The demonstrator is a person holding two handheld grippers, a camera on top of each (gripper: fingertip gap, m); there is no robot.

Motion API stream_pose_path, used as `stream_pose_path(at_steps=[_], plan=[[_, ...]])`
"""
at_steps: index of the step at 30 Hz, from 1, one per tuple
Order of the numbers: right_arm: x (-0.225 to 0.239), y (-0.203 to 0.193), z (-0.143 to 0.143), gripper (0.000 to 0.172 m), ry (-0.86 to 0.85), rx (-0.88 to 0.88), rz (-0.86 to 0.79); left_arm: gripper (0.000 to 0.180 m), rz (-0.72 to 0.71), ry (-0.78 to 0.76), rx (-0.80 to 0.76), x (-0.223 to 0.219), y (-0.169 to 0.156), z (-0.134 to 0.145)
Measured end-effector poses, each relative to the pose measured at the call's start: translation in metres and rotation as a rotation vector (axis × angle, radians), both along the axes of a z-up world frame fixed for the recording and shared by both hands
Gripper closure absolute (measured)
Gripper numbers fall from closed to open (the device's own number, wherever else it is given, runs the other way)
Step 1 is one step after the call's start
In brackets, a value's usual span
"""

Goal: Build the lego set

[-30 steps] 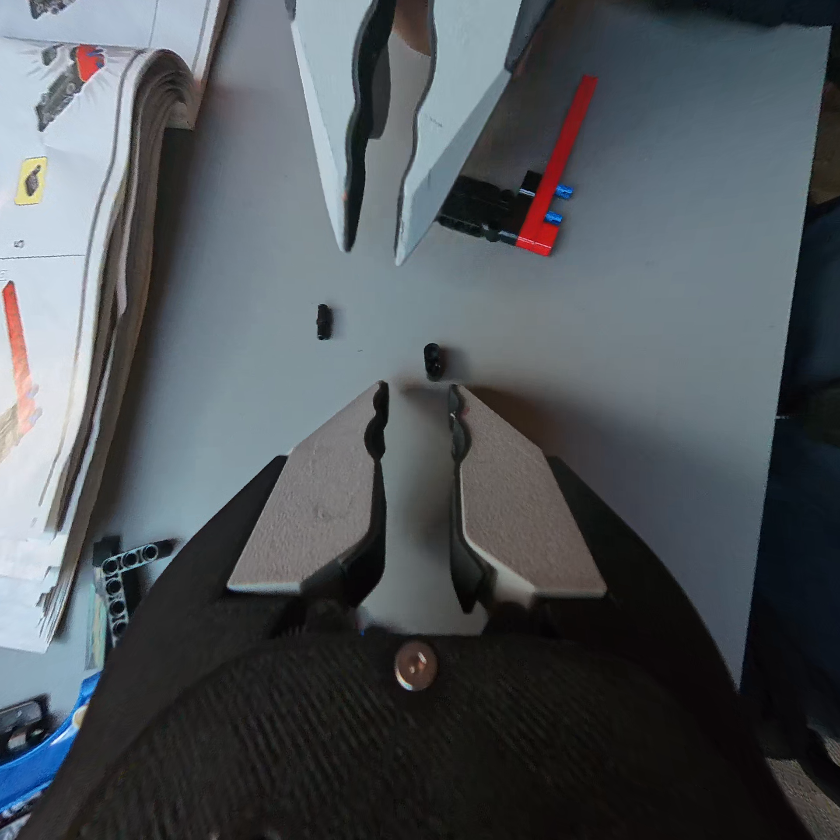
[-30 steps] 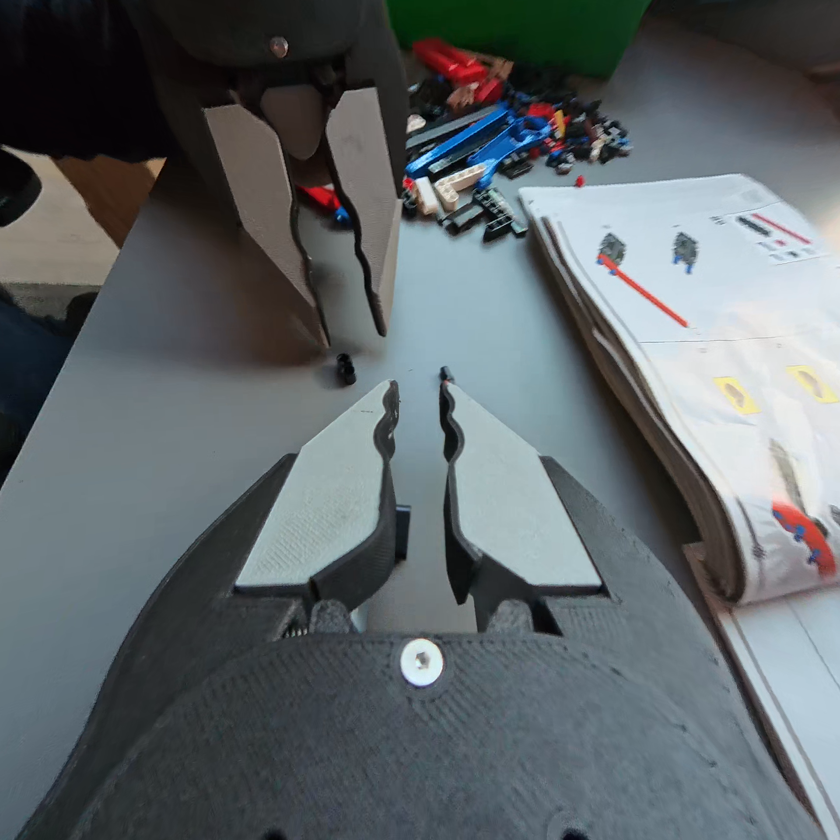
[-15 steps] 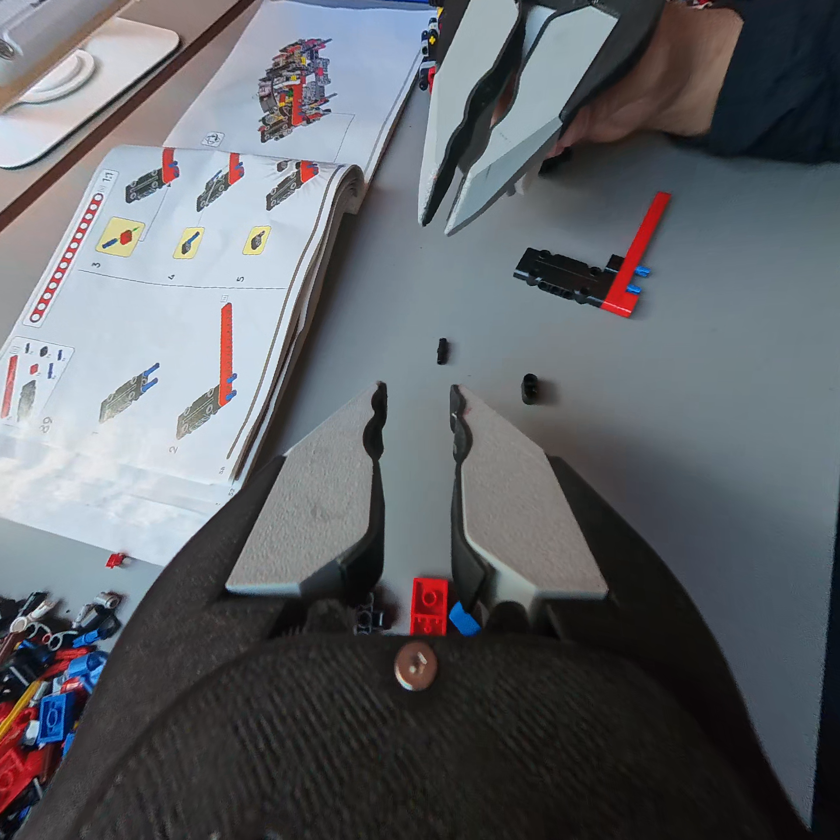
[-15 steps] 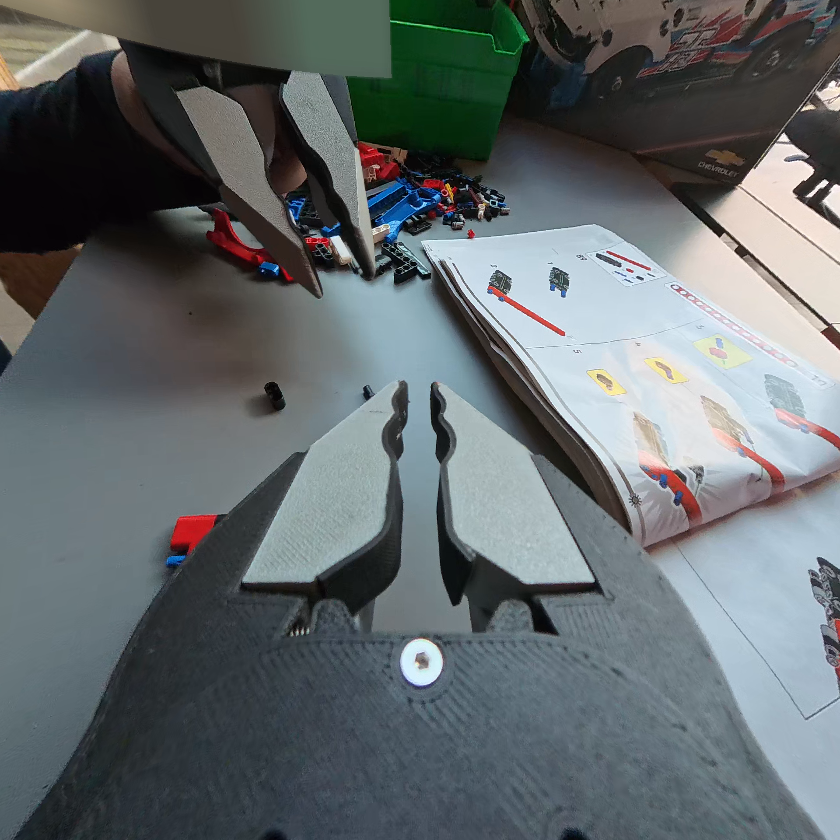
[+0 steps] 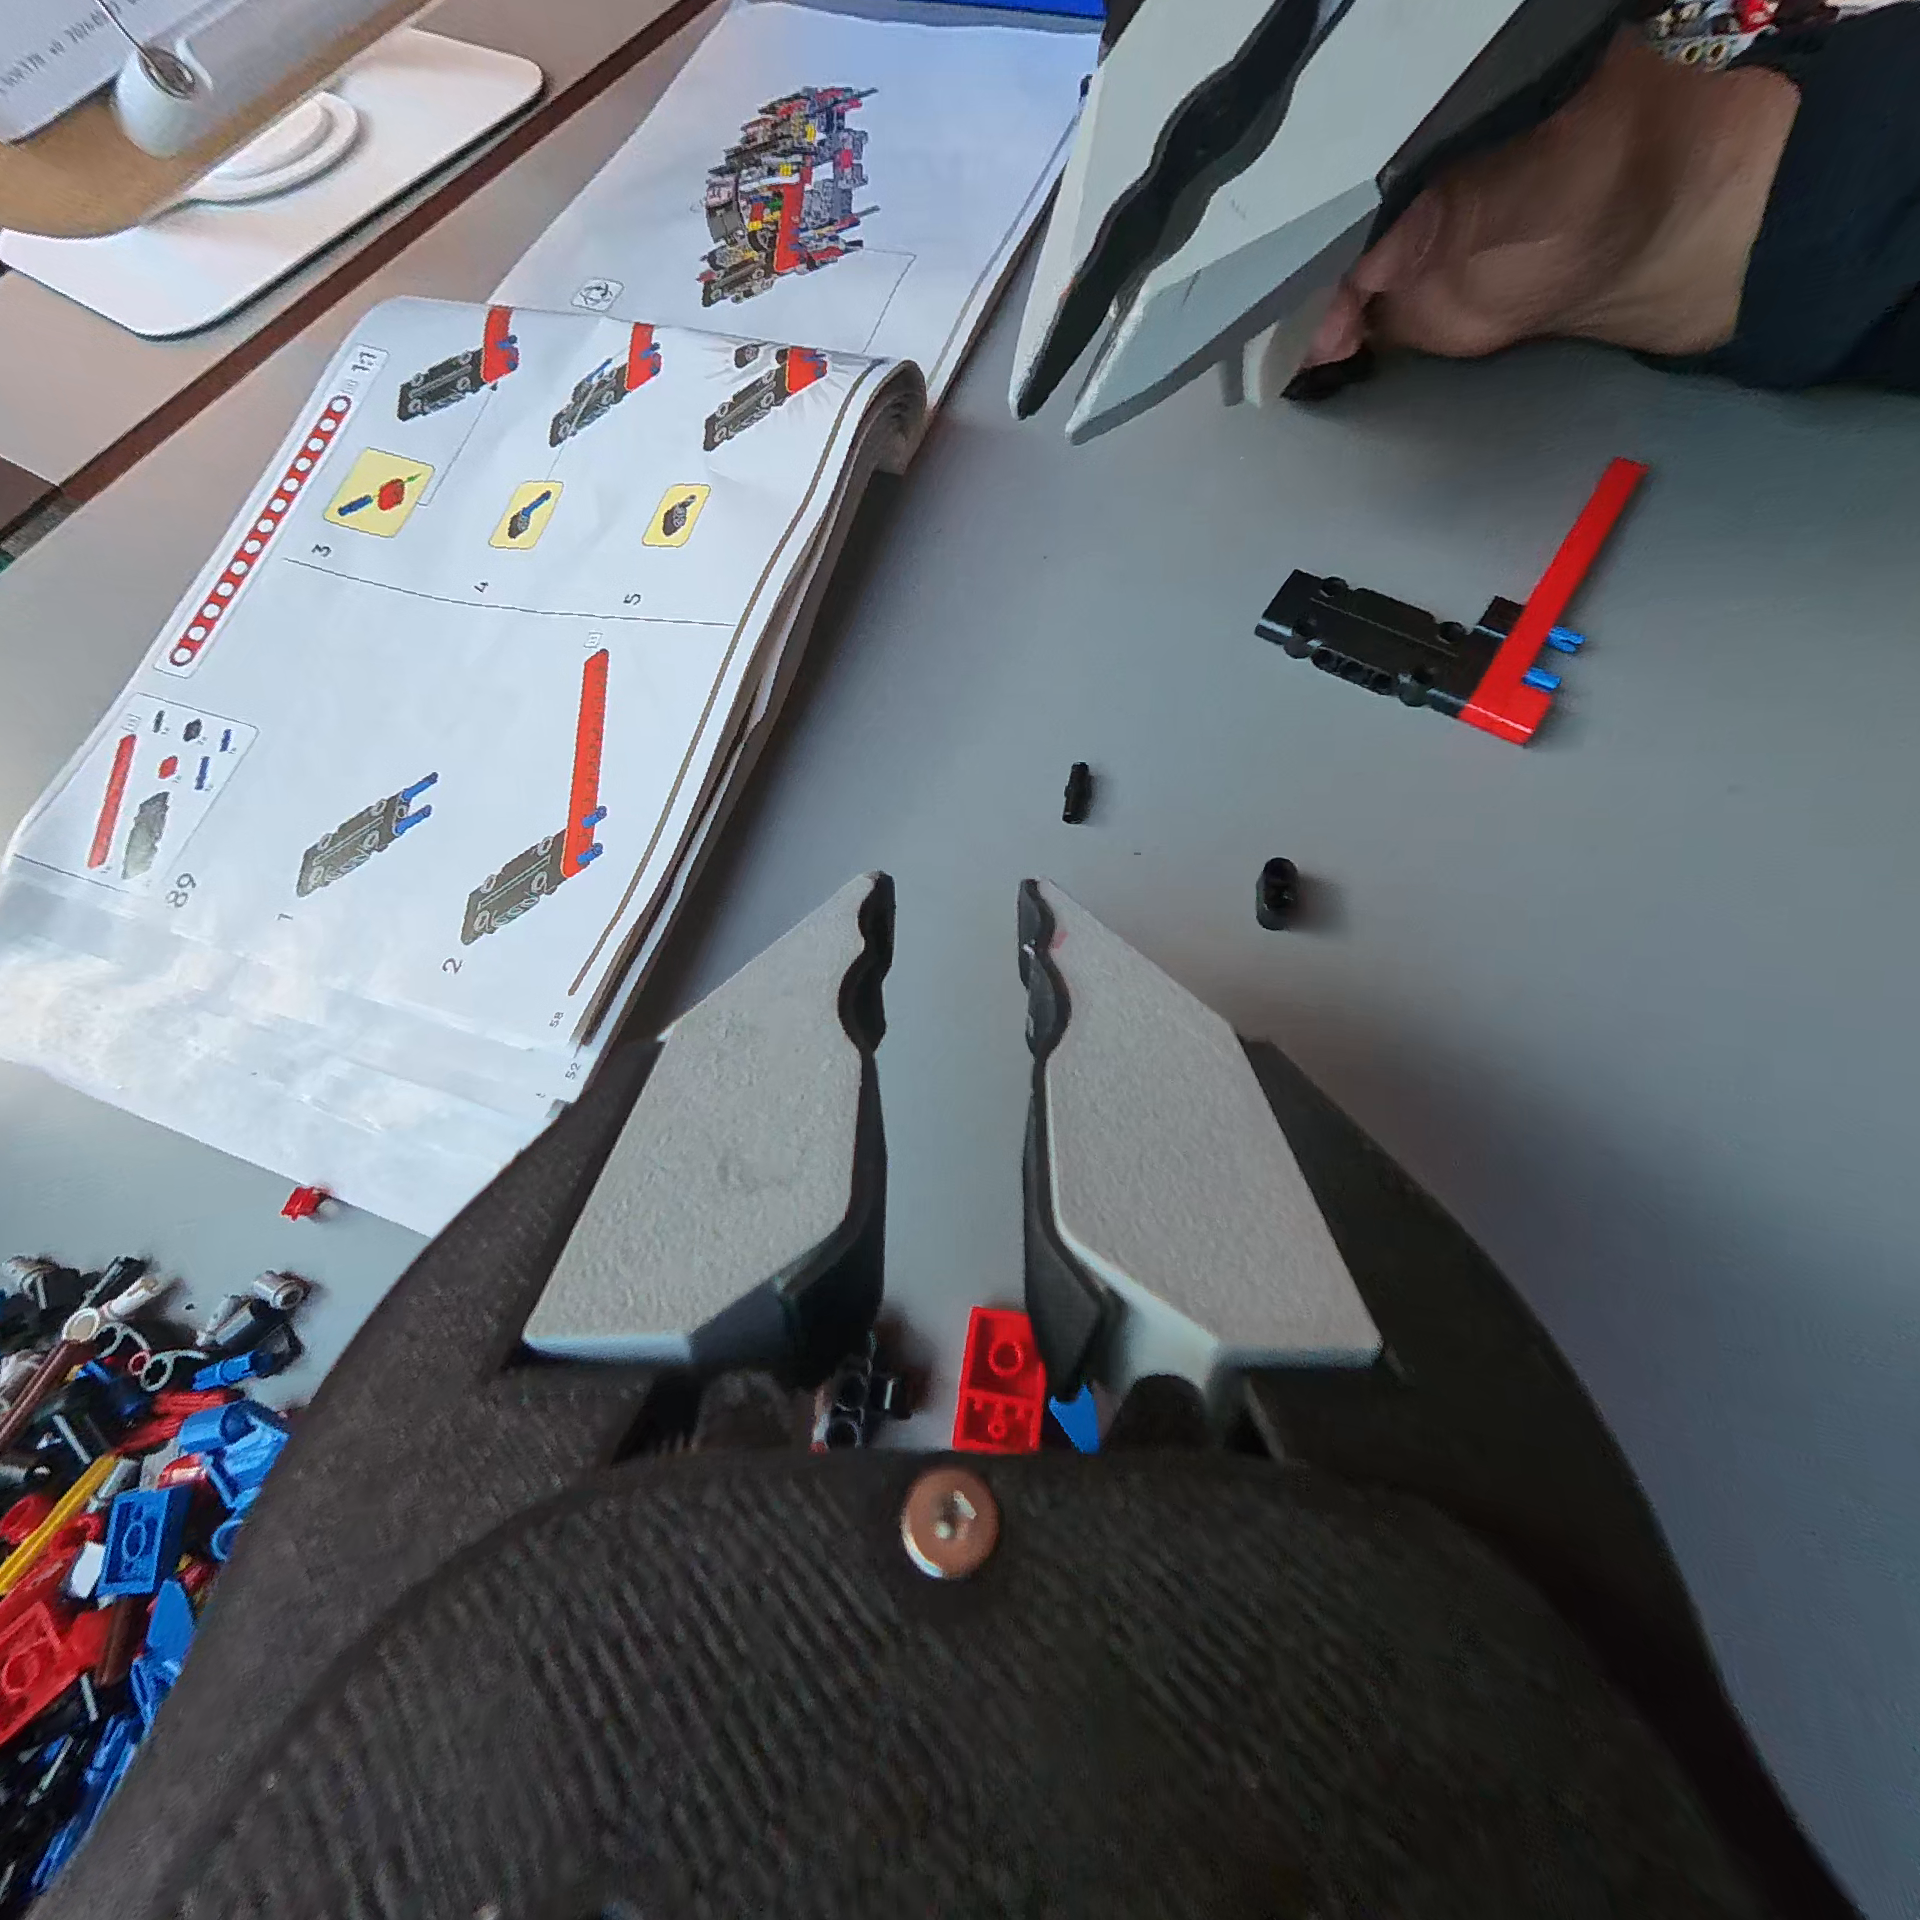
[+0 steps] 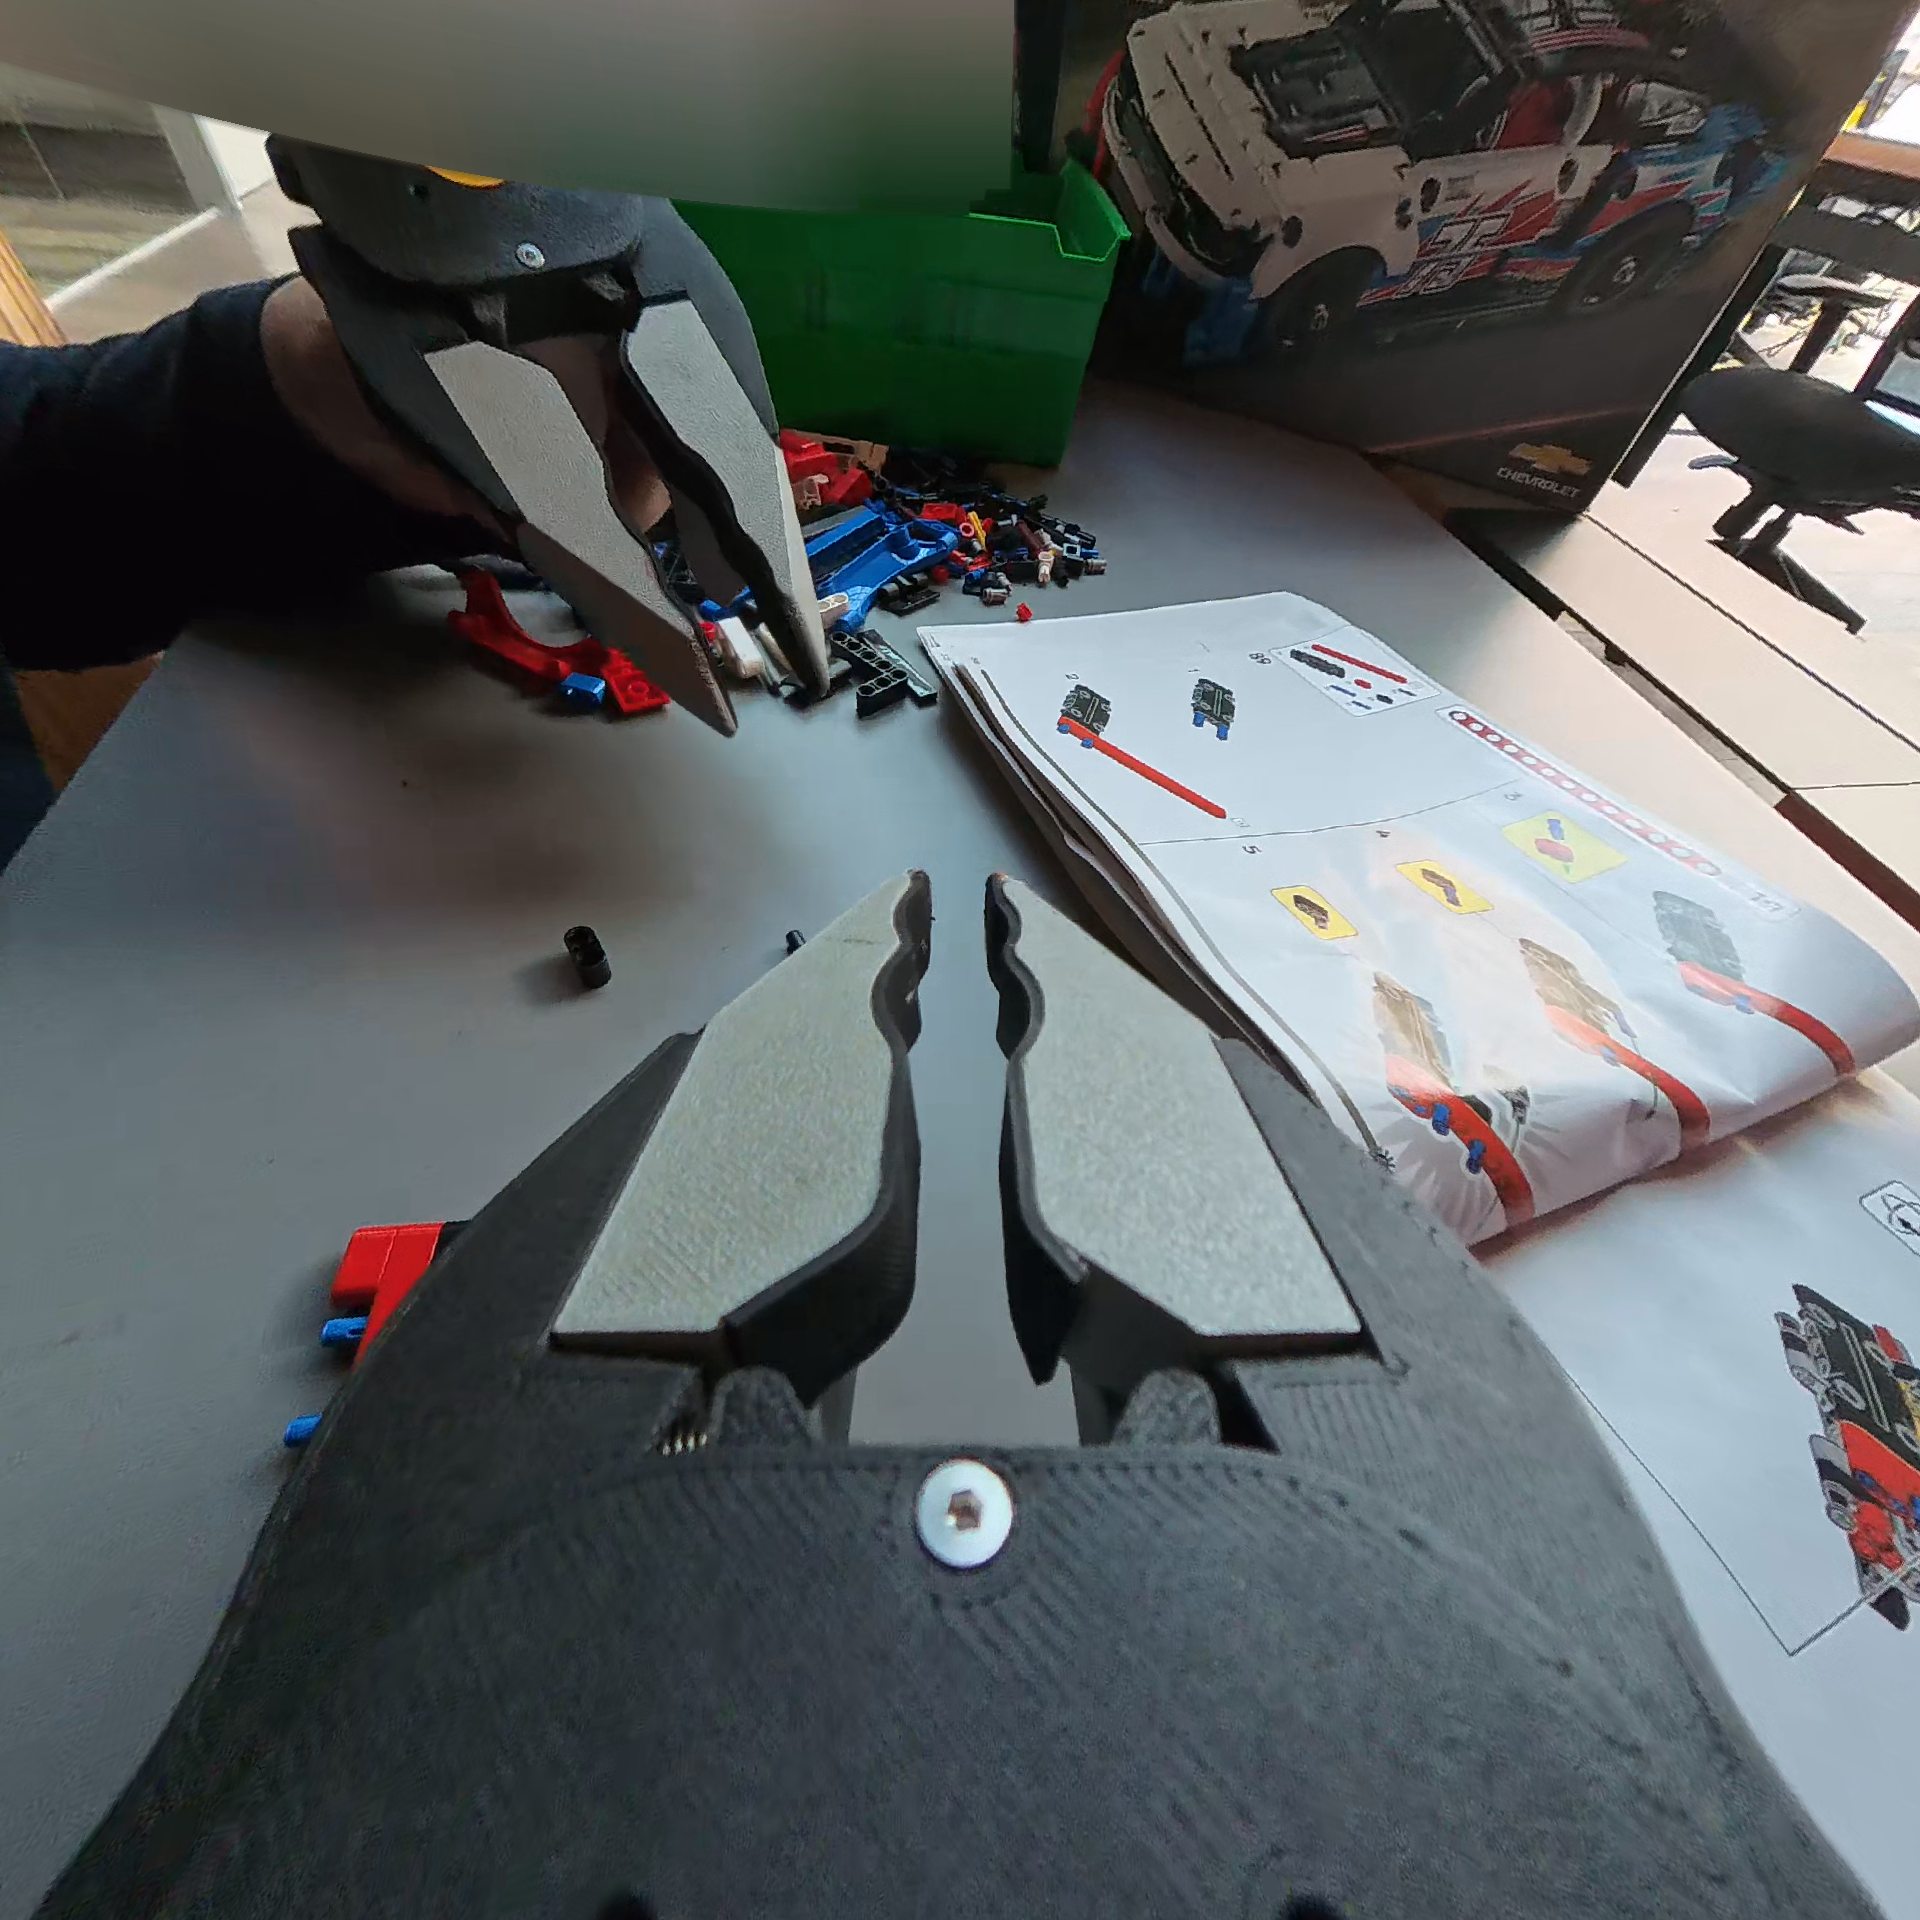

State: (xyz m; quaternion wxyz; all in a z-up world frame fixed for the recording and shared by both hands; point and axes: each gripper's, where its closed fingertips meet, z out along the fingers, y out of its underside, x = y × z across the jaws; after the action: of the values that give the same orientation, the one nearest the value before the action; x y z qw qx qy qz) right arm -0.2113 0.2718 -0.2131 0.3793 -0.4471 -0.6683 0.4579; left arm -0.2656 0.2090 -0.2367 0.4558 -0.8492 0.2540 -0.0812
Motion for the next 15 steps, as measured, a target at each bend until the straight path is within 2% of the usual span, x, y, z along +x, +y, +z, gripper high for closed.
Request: stream_pose_path(at_steps=[8,15], plan=[[-0.002,-0.011,-0.014,0.160,-0.081,0.060,0.054,0.160,-0.001,0.007,-0.019,0.000,0.000,-0.005],[-0.008,-0.035,-0.054,0.150,-0.336,0.137,0.165,0.164,0.000,0.059,-0.040,-0.002,-0.001,-0.015]])
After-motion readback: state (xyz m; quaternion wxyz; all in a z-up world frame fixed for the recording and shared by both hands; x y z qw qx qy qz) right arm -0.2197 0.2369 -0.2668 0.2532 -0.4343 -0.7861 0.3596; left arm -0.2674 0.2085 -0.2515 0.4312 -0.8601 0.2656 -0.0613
